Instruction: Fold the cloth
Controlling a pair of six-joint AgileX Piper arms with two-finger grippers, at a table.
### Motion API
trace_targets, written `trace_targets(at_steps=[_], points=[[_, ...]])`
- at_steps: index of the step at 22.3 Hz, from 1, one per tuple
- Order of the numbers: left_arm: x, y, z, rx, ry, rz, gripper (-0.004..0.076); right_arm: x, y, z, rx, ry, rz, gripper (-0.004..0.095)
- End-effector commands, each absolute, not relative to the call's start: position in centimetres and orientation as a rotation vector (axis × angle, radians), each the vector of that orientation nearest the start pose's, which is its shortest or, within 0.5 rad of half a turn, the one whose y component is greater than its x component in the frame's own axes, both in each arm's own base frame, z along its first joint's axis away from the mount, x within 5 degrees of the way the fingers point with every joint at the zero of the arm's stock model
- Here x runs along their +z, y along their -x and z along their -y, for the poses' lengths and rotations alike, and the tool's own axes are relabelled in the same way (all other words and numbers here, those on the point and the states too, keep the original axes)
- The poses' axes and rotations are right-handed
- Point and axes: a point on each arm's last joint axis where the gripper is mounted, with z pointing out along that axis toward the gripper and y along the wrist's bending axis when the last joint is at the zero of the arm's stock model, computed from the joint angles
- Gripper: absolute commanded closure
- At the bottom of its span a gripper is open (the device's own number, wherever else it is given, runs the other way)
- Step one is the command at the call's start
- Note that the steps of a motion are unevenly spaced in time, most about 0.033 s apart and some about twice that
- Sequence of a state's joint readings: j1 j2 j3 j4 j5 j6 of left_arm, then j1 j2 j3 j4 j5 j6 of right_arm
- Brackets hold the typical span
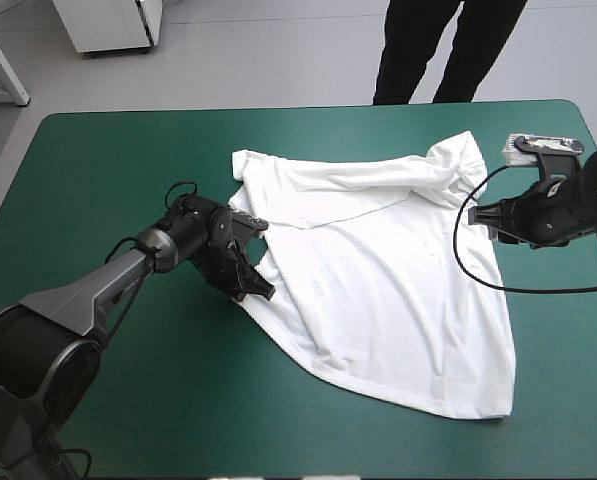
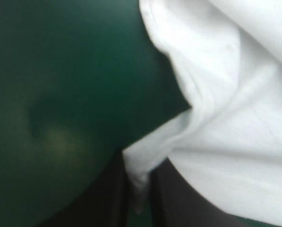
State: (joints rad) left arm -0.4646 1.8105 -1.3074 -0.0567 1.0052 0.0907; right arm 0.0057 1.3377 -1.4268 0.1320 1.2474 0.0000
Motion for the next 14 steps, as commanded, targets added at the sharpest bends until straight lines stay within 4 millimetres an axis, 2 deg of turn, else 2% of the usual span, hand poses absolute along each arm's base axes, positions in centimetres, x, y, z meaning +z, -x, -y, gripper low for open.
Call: trace_targets(at_steps=[1, 4, 9, 14], points=[[23.8, -31.7, 16.4, -0.136, -0.75, -2.813, 0.0745, 40.3, -24.4, -1.1, 0.175, -0.005, -2.597, 0.0493], [23.8, -31.7, 16.4, -0.138, -0.749, -2.813, 0.0746, 38.3, -22.4, -1.1, 0.177, -0.01, -2.652, 0.0487], [23.8, -31.6, 16.7, -0.182, -0.728, -2.824, 0.0746, 33.5, -18.4, -1.1, 0.191, -0.046, -2.786, 0.0434], [23.9, -31.5, 16.8, -0.214, -0.713, -2.83, 0.0746, 30.4, -16.8, -0.9, 0.151, -0.036, -2.877, 0.0434]])
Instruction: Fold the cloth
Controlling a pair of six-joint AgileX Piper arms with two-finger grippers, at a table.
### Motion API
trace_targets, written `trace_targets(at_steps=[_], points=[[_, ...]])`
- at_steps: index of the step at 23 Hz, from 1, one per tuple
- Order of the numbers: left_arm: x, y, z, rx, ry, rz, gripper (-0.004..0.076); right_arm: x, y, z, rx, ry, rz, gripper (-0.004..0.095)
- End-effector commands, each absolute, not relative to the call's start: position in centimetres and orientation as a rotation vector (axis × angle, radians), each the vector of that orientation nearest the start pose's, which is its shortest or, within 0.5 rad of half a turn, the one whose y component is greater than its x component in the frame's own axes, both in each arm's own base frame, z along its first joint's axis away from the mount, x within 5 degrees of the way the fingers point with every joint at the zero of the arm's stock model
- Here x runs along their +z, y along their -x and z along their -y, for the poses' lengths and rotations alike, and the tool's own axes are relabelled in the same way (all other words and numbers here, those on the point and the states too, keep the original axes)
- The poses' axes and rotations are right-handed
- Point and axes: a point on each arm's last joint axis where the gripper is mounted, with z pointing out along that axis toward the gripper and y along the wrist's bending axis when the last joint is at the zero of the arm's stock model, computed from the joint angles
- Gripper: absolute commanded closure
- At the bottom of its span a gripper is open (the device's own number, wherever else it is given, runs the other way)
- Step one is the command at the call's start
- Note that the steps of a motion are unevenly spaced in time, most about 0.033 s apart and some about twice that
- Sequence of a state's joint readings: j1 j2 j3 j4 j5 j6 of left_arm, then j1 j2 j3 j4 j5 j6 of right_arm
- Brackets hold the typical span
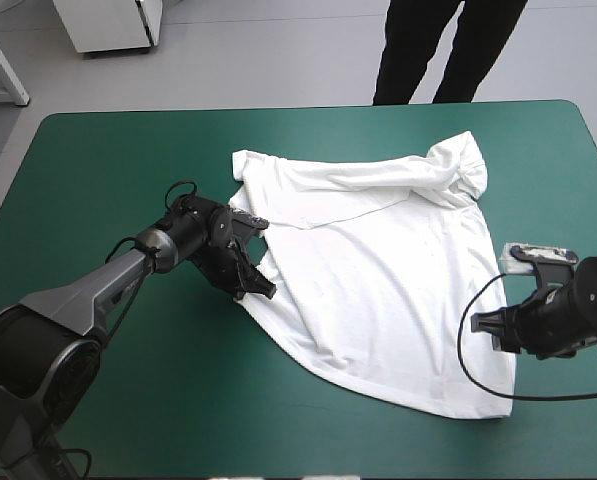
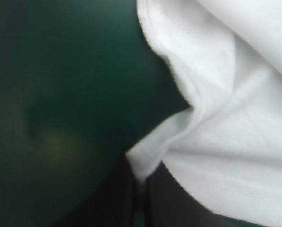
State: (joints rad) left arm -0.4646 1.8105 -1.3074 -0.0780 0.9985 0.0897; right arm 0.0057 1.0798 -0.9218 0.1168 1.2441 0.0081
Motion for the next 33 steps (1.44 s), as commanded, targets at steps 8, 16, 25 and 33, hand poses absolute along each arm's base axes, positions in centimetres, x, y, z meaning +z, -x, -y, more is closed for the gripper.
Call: trace_targets(at_steps=[8, 16, 25, 33], points=[[23.9, -31.5, 16.8, -0.214, -0.713, -2.83, 0.0746, 25.8, -15.5, -0.8, 0.148, -0.085, -2.883, 0.0435], [23.9, -31.6, 16.9, -0.215, -0.713, -2.82, 0.0746, 22.7, -15.1, -0.5, 0.11, -0.149, -2.868, 0.0457], [24.0, -31.5, 16.8, -0.222, -0.674, -2.83, 0.0746, 19.3, -15.0, -1.1, 0.21, -0.28, -3.057, 0.0897], [29.4, -29.9, 14.4, -0.07, -0.497, -2.759, 0.0746, 29.7, -17.8, -1.5, 0.26, -0.125, -2.781, 0.0917]])
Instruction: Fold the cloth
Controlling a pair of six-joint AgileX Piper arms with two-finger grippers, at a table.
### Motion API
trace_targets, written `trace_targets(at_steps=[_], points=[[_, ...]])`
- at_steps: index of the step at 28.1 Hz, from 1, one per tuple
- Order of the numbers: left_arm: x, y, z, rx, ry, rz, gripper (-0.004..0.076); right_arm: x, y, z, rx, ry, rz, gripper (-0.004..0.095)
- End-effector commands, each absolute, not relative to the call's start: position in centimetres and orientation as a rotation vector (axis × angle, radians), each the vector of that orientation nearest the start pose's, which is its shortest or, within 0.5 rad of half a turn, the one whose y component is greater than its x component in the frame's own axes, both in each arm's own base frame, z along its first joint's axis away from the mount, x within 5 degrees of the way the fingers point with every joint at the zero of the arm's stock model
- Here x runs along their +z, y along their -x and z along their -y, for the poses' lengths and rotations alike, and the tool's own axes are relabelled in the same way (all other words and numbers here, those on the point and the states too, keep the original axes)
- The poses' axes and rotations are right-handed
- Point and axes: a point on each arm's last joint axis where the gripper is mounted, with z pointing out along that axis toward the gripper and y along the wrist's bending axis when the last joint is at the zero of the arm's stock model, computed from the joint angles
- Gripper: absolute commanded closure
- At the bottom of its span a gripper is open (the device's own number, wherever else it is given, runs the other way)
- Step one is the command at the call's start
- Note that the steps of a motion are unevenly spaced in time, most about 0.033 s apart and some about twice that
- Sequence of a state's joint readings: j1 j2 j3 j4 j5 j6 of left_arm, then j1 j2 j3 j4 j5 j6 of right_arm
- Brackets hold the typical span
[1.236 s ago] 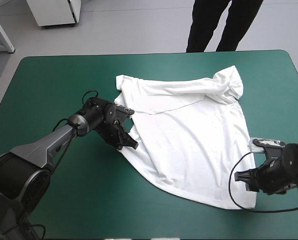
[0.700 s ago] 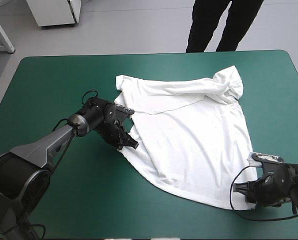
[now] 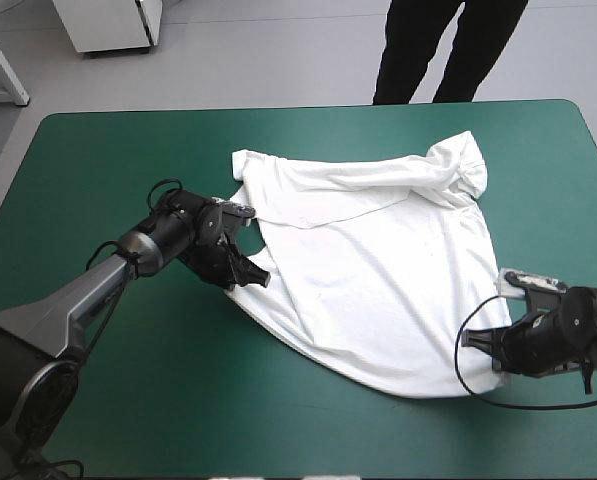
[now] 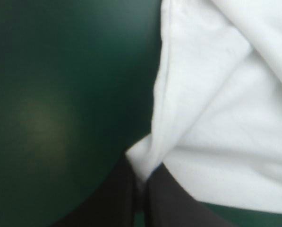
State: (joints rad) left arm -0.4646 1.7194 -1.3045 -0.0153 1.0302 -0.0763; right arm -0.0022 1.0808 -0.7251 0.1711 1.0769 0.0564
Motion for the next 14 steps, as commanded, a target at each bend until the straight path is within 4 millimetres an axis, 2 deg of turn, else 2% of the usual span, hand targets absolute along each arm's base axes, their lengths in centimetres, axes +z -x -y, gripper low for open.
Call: trace_targets(at_steps=[1, 6, 10, 14], points=[[31.3, -29.2, 13.3, -0.036, -0.475, -2.737, 0.0746, 32.2, -18.4, -1.5, 0.256, -0.094, -2.701, 0.0917], [36.8, -27.8, 10.6, -0.053, -0.365, -2.648, 0.0746, 38.9, -19.1, -1.5, 0.249, -0.046, -2.484, 0.0917], [42.4, -25.9, 8.8, -0.04, -0.308, -2.51, 0.0746, 44.1, -18.9, -1.5, 0.239, -0.01, -2.316, 0.0921], [48.4, -23.9, 7.9, -0.069, -0.293, -2.327, 0.0746, 48.9, -18.4, -1.6, 0.235, 0.028, -2.158, 0.0921]])
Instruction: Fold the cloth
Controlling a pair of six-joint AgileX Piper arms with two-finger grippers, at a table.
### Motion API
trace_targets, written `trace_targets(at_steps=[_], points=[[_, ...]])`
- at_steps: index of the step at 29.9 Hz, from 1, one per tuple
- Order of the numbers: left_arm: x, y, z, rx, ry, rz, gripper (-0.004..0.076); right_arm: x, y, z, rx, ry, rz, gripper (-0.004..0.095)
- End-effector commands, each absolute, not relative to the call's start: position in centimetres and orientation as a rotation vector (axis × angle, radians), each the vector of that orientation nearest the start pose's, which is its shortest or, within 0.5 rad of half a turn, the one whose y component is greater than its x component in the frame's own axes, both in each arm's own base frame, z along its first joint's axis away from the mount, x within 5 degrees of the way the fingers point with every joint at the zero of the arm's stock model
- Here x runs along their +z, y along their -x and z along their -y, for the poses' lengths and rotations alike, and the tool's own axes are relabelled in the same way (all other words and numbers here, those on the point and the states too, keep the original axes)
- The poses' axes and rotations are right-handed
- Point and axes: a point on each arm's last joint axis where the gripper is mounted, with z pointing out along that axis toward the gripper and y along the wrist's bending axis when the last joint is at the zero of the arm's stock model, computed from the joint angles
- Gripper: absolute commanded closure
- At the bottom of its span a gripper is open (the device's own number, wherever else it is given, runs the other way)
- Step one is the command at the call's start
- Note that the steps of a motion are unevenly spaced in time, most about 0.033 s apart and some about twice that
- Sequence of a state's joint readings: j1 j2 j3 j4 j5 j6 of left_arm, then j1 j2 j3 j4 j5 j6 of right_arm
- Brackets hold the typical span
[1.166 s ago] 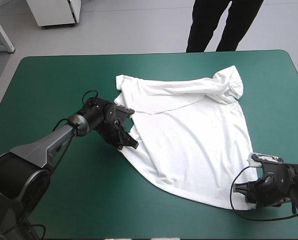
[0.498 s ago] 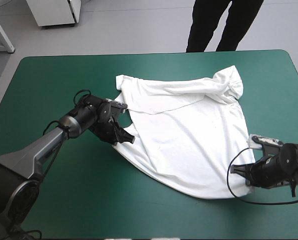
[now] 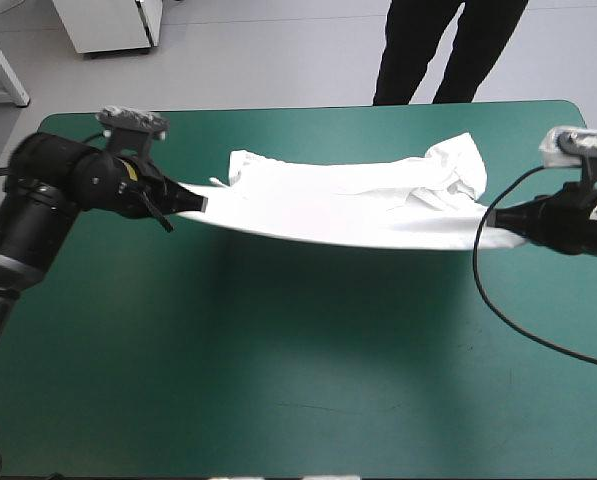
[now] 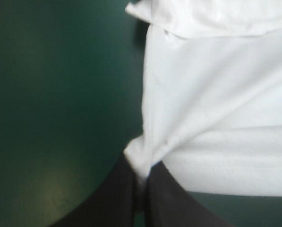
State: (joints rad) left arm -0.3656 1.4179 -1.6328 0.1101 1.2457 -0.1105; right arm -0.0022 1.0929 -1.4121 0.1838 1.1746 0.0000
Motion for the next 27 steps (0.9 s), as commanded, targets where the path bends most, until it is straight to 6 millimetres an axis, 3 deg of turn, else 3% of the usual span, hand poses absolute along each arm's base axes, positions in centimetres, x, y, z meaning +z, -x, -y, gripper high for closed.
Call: trace_targets(at_steps=[1, 6, 12, 19, 27], points=[[50.1, -23.2, 7.7, -0.088, -0.28, -2.268, 0.0746, 50.6, -18.0, -1.7, 0.233, 0.049, -2.106, 0.0921], [57.3, -19.6, 6.4, -0.167, -0.228, -1.989, 0.0746, 56.7, -16.2, -2.1, 0.262, 0.102, -1.896, 0.0921], [62.6, -15.0, 4.8, -0.202, -0.223, -1.732, 0.0746, 62.4, -13.2, -2.7, 0.275, 0.194, -1.676, 0.092], [65.3, -10.9, 4.3, -0.299, -0.294, -1.553, 0.0746, 67.0, -7.2, -3.1, 0.273, 0.262, -1.397, 0.092], [68.3, -6.3, 4.0, -0.423, -0.368, -1.253, 0.0746, 68.7, -2.9, -3.4, 0.291, 0.292, -1.207, 0.0919]])
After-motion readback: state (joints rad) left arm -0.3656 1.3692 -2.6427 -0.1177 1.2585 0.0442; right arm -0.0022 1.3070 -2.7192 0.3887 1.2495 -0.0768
